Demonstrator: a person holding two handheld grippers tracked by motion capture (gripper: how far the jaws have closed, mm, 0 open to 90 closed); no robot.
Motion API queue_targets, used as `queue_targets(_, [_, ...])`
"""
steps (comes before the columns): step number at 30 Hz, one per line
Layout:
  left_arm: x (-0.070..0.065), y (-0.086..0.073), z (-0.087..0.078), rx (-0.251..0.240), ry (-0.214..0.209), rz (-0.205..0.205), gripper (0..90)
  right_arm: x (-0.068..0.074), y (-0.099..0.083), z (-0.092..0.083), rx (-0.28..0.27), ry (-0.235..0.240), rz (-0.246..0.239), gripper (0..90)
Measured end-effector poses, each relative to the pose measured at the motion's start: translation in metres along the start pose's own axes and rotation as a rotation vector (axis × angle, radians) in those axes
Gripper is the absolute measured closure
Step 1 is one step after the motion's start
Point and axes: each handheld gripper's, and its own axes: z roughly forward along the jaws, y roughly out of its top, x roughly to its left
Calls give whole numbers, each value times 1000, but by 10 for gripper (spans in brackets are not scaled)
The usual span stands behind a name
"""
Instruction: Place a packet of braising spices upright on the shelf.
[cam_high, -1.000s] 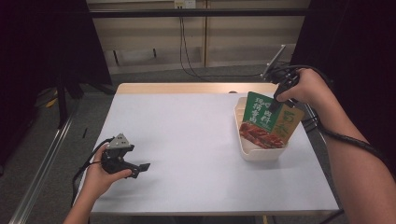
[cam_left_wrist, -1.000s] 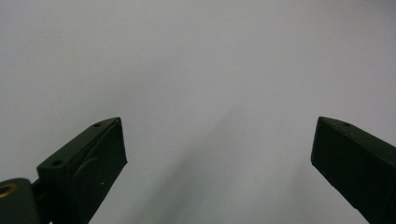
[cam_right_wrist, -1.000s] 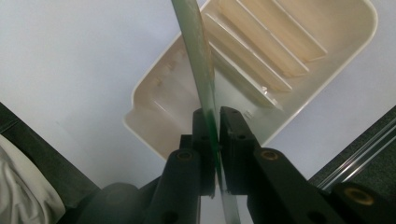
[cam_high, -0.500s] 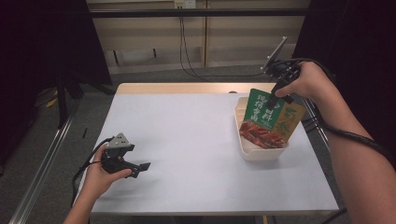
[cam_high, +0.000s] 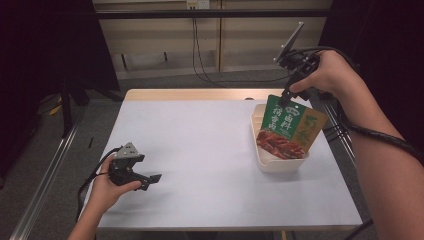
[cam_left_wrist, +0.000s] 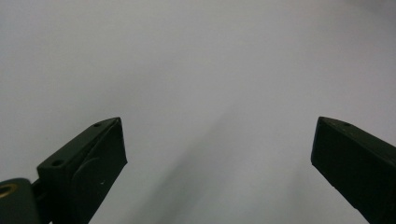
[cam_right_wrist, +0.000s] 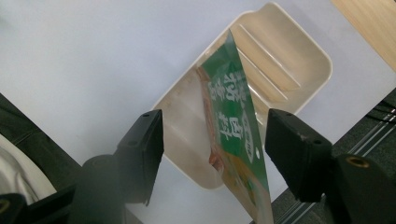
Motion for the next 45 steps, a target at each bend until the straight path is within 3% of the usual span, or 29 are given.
queue_targets(12, [-1,0,-1,-1,-6,-3,31,21,16,-2,-20,13,-37,325])
queue_targets(20, [-1,0,-4,-9,9,-16,31,29,19,15,-18,44,-41,308])
queue_targets(34, [0,-2,-4,-12,-2,-10,30,54,24,53,3,88,-144,280])
queue_targets(45, [-1,-2,-4,-13,5,-15,30,65,22,80,6,102,-168,244])
